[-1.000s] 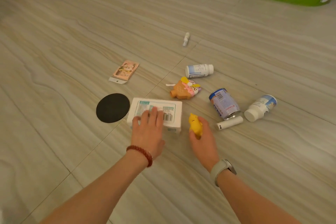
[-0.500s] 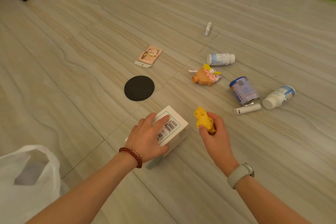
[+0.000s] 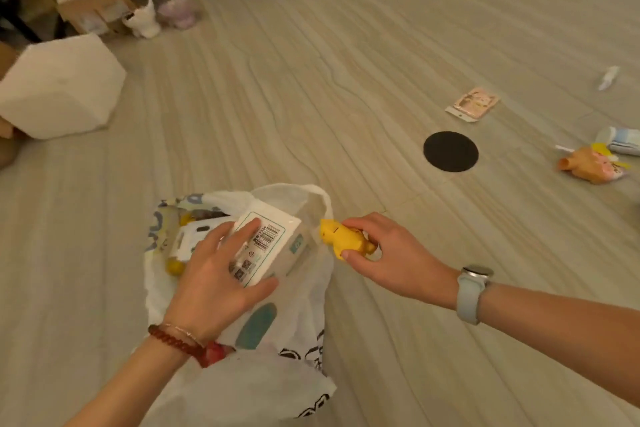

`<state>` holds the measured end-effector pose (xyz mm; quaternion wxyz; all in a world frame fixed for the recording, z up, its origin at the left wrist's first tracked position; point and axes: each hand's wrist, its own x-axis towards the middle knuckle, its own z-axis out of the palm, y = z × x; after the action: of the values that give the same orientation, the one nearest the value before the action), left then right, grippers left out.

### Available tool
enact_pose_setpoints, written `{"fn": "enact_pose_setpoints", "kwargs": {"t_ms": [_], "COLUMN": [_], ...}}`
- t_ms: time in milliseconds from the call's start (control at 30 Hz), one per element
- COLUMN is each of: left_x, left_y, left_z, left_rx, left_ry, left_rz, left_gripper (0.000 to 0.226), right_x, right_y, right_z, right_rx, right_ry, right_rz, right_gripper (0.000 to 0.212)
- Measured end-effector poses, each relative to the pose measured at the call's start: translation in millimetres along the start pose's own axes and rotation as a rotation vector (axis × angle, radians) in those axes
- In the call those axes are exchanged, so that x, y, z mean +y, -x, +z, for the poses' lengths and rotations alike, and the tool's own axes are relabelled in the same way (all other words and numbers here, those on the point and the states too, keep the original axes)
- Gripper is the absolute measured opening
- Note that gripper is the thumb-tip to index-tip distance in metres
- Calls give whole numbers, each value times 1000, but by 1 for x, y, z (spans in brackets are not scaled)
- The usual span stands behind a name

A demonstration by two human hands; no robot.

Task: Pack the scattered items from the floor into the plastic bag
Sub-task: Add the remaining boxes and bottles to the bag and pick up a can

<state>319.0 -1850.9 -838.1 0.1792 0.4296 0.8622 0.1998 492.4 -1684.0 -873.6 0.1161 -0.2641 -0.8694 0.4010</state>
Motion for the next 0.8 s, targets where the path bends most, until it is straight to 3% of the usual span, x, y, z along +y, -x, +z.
{"fn": "enact_pose_setpoints", "kwargs": {"t_ms": [100, 233, 333, 433, 600, 733, 800], "left_x": [-46, -87, -100, -105, -117, -118, -112], "left_y": [29, 54, 61, 65, 70, 73, 72], "left_z": [-18, -34, -37, -35, -36, -35, -31], "left_rx": [75, 201, 271, 288, 323, 301, 266], "left_ry": [92, 168, 132, 65, 72, 92, 106], "left_rz": [-101, -208, -246, -271, -353, -331, -262], "left_gripper": [82, 82, 78, 77, 78, 80, 83], "right_x": [-32, -66, -79, -88, -88, -74, -63], "right_y": [-13, -21, -30, -37, -43, -43, -46], "right_z": [41, 77, 99, 128, 142, 112, 98], "right_rx": [-111, 24, -51, -277, -309, -53, 92], "right_ry": [52, 4, 96, 212, 236, 560, 734], "right_rz": [-157, -203, -249, -130, -8, -255, -205], "right_gripper": [52, 53, 51, 45, 40, 46, 55]}}
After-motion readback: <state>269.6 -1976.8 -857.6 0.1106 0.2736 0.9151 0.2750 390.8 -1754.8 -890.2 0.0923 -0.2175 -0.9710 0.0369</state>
